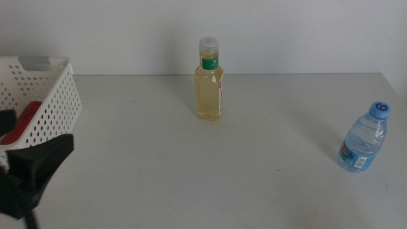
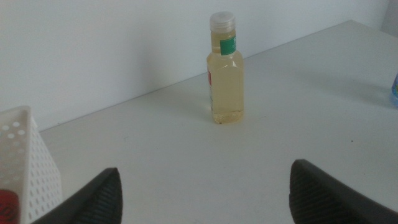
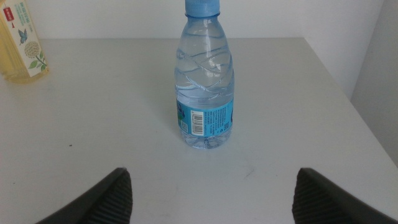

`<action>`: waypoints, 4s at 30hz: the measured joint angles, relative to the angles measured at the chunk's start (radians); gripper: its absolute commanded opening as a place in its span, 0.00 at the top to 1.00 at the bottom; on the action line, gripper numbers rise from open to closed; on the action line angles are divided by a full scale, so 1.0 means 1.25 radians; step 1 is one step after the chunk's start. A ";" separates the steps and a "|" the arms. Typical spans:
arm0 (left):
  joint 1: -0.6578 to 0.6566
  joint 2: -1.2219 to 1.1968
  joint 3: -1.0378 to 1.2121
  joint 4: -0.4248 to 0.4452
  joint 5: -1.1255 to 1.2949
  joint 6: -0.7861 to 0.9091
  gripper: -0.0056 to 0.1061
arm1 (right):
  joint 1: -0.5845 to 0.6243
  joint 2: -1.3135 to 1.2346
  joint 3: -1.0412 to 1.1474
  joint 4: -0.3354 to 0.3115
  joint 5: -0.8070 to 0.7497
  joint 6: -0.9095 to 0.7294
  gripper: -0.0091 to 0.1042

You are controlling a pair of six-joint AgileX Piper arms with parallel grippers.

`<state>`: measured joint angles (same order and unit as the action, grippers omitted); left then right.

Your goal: Use arms to grab the bottles and put them into the dustbin to the left of the table.

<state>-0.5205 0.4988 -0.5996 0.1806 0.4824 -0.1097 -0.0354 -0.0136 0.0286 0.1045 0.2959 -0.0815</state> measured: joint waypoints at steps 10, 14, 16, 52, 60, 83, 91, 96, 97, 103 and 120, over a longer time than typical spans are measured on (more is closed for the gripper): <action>0.000 0.307 0.006 0.000 -0.236 -0.007 0.15 | 0.000 0.000 0.000 0.000 0.000 0.000 0.33; 0.000 0.447 0.019 0.000 -0.409 -0.010 0.15 | 0.000 0.000 0.000 0.000 0.000 0.000 0.33; 0.000 0.512 0.023 0.001 -0.496 -0.015 0.15 | 0.000 0.000 0.000 0.000 0.000 0.000 0.33; 0.061 1.180 -0.313 -0.076 -0.945 -0.043 0.15 | 0.000 0.000 0.000 0.000 0.000 0.000 0.33; 0.064 1.254 -0.405 -0.031 -0.935 -0.073 0.15 | 0.000 0.000 0.000 0.000 0.000 0.000 0.33; 0.064 1.459 -0.623 0.013 -0.929 -0.112 0.21 | 0.000 0.000 0.000 0.000 0.000 0.000 0.33; 0.065 1.498 -0.683 0.014 -0.937 -0.156 0.78 | 0.000 0.000 0.000 0.000 0.000 0.000 0.33; 0.065 1.476 -0.686 0.033 -0.871 -0.142 0.96 | 0.000 0.000 0.000 0.000 0.000 0.000 0.33; 0.065 1.462 -0.686 0.037 -0.832 -0.140 0.96 | 0.000 0.000 0.000 0.000 0.000 0.000 0.33; 0.065 1.332 -0.677 0.042 -0.533 -0.139 0.96 | 0.000 0.000 0.000 0.000 0.000 0.000 0.33; 0.146 0.813 -0.755 0.102 0.249 -0.086 0.96 | 0.000 0.000 0.000 0.000 0.000 0.000 0.33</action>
<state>-0.3378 1.5148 -1.5432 0.3080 0.7933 -0.2174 -0.0354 -0.0136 0.0286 0.1045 0.2959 -0.0815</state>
